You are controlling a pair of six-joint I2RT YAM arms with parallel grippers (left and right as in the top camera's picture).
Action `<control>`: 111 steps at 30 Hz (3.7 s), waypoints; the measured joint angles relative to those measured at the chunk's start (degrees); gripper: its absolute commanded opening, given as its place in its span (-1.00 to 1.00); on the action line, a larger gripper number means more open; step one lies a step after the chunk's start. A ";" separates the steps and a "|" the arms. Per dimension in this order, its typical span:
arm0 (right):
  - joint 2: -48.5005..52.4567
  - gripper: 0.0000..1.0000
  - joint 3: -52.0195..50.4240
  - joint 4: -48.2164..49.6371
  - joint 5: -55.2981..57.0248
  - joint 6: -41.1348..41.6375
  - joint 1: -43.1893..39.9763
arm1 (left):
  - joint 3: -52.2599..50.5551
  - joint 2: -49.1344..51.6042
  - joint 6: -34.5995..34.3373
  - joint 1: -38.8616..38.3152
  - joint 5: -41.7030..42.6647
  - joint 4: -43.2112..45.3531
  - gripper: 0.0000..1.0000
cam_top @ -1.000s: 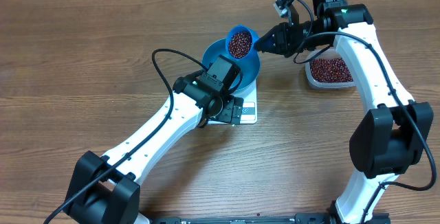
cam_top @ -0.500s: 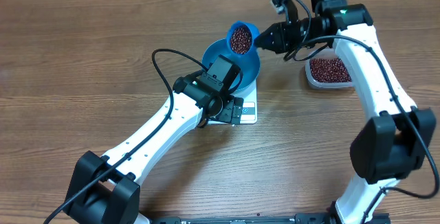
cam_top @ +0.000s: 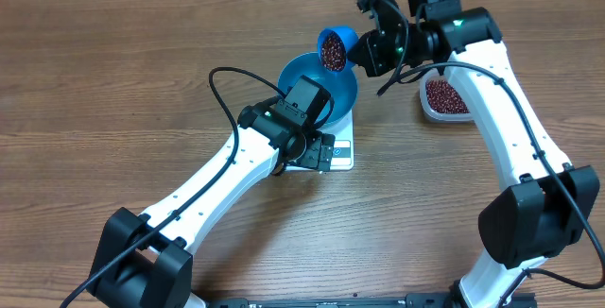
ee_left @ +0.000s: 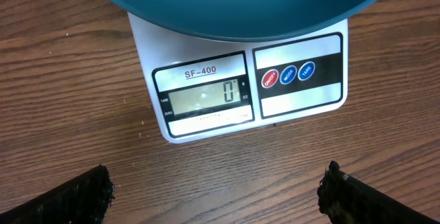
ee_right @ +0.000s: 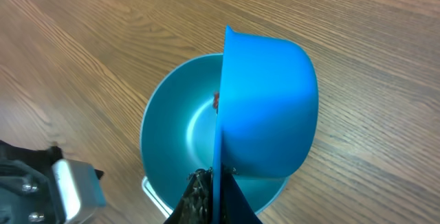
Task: Scoop item into bowl and weigh 150g on scale
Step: 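Tip the scoop to pour beans into the teal bowl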
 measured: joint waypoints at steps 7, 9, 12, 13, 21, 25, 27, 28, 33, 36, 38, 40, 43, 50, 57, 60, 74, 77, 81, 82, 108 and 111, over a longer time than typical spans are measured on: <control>0.00 -0.93 0.00 -0.04 3.85 -2.10 0.76 | 0.00 0.00 0.00 0.00 0.00 0.00 0.99; 0.00 -0.93 0.00 -0.28 4.20 -2.34 0.76 | 0.00 0.00 0.00 0.00 0.00 0.00 0.99; 0.00 -0.93 0.00 -0.96 4.63 -2.69 0.76 | 0.00 0.00 0.00 0.00 0.00 0.00 0.99; 0.00 -0.93 0.00 -1.01 4.63 -2.71 0.76 | 0.00 0.00 0.00 0.00 0.00 0.00 0.99; 0.00 -0.93 0.00 -1.40 2.93 -2.91 0.76 | 0.00 0.00 0.00 0.00 0.00 0.00 0.99; 0.00 -0.93 0.00 -1.42 2.47 -2.91 0.76 | 0.00 0.00 0.00 0.00 0.00 0.02 0.99; 0.00 -0.93 0.00 -1.42 2.49 -2.93 0.76 | 0.00 0.00 0.00 0.00 0.00 0.02 0.99; 0.00 -0.93 0.00 -1.42 2.47 -2.93 0.76 | 0.00 0.00 0.00 0.00 0.00 0.00 0.99; 0.00 -0.93 0.00 -1.46 2.51 -2.93 0.81 | 0.00 0.00 0.00 0.00 0.00 0.00 0.99; 0.00 -0.93 0.00 -1.46 2.47 -2.91 0.87 | 0.00 0.00 0.00 0.00 0.00 0.00 0.99; 0.00 -0.93 0.00 -1.46 2.56 -2.91 1.14 | 0.00 0.00 0.00 0.00 0.00 0.00 0.99; 0.00 -0.93 0.00 -1.44 3.28 -2.93 1.68 | 0.00 0.00 0.00 0.00 0.00 0.00 0.99; 0.00 -0.93 0.00 -1.46 8.02 -2.95 3.74 | 0.00 0.00 0.00 0.00 0.00 0.00 0.99; -0.07 -0.93 0.00 -0.66 19.45 -6.49 10.60 | 0.00 0.00 0.00 0.00 0.00 0.02 0.99; -3.56 -0.93 0.00 1.25 22.97 -7.61 11.37 | 0.00 0.00 0.00 0.00 0.00 0.02 0.99; -6.19 -0.93 0.00 0.90 23.12 -8.09 11.34 | 0.00 0.00 0.00 0.00 0.00 0.00 0.99; -9.18 -0.93 0.04 -2.93 23.10 -8.94 11.87 | 0.00 0.00 0.00 0.00 0.00 0.00 0.99; -9.18 -0.92 0.04 -2.95 23.10 -8.92 12.59 | 0.00 0.00 0.00 0.00 0.00 0.00 0.99; -9.18 -0.93 0.00 -2.86 23.52 -8.92 13.46 | 0.00 0.00 0.00 0.00 0.00 0.00 0.99; -9.18 -0.93 -0.09 -2.84 23.76 -8.90 13.66 | 0.00 0.00 0.00 0.00 0.00 0.00 0.99; -9.16 -0.93 -0.52 -3.76 24.06 -8.92 13.99 | 0.00 0.00 0.00 0.00 0.00 0.00 0.99; -8.83 -0.93 -0.52 -3.08 25.62 -8.50 13.99 | 0.00 0.00 0.00 0.00 0.00 0.02 0.99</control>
